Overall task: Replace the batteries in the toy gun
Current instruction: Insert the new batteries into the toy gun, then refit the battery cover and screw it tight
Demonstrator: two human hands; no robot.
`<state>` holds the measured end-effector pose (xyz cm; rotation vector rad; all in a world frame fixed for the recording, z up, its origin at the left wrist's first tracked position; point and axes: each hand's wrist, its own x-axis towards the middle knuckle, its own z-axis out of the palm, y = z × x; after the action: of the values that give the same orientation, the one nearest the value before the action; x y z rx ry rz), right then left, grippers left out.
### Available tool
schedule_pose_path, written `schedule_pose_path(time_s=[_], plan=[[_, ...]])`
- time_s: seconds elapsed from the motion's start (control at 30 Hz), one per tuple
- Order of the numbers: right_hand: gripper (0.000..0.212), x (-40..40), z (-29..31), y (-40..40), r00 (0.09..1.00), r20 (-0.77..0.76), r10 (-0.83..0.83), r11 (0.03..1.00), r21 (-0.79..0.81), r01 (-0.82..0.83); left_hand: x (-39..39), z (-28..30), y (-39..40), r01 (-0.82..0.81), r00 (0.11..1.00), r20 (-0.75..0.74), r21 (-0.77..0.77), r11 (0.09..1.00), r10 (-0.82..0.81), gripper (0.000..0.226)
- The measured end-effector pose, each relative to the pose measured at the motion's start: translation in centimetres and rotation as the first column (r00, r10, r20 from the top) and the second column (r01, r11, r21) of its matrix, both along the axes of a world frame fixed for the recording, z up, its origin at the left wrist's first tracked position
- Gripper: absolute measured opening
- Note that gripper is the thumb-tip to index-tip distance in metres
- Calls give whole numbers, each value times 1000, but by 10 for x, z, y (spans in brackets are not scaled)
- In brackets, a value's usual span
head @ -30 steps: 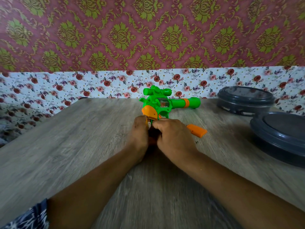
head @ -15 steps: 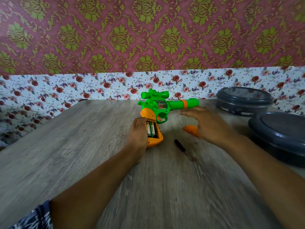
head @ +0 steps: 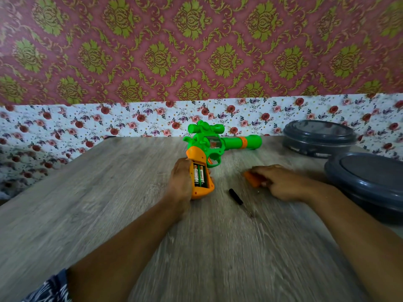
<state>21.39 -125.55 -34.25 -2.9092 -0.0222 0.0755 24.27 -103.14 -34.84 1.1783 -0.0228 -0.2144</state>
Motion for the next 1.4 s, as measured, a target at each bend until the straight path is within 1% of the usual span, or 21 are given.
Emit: schedule_pose_path(time_s=[0.1,0.17,0.23,0.27,0.3,0.37,0.47,0.53,0.57,0.67,0.8,0.9,1.2,1.4], plan=[[49,-3,3,2,999,39,-17,1000,5,17,-2,0,1,25,999,44,5,1000,-25,39],[55,-4,5,4,996,73,-48,999,10,47,-3,1,1,52,995,83,1,999,-52,36],[59,-6,9,10,986,144,-79,996,43,74,-3,1,2,72,990,117,32,997,-75,35],[58,-6,12,17,977,202,-73,996,74,59,-4,1,3,82,988,129,45,996,-87,35],[55,-7,15,26,962,269,-51,993,116,20,-3,1,3,88,986,134,58,994,-95,34],[48,-11,22,49,920,392,25,973,202,-112,-2,1,4,94,987,122,61,994,-101,31],[47,-21,27,85,868,473,153,913,269,-308,0,0,3,74,987,137,99,992,-87,26],[46,-26,23,100,848,483,219,884,270,-382,1,-1,3,71,981,169,141,987,-95,27],[46,-26,19,104,841,487,236,885,250,-393,1,-2,3,76,978,183,150,986,-103,28],[46,-23,10,106,835,500,227,911,195,-365,3,-3,4,88,972,205,141,986,-116,31],[47,-22,8,106,823,524,217,915,184,-358,5,-4,4,96,972,202,126,987,-120,35],[47,-21,6,106,826,523,210,920,181,-348,6,-5,4,110,973,192,111,988,-130,34],[48,-20,8,101,831,541,127,936,213,-282,8,-5,9,176,964,197,42,983,-181,28],[49,-18,5,99,831,553,63,919,293,-264,7,-4,10,217,953,211,35,976,-219,28]])
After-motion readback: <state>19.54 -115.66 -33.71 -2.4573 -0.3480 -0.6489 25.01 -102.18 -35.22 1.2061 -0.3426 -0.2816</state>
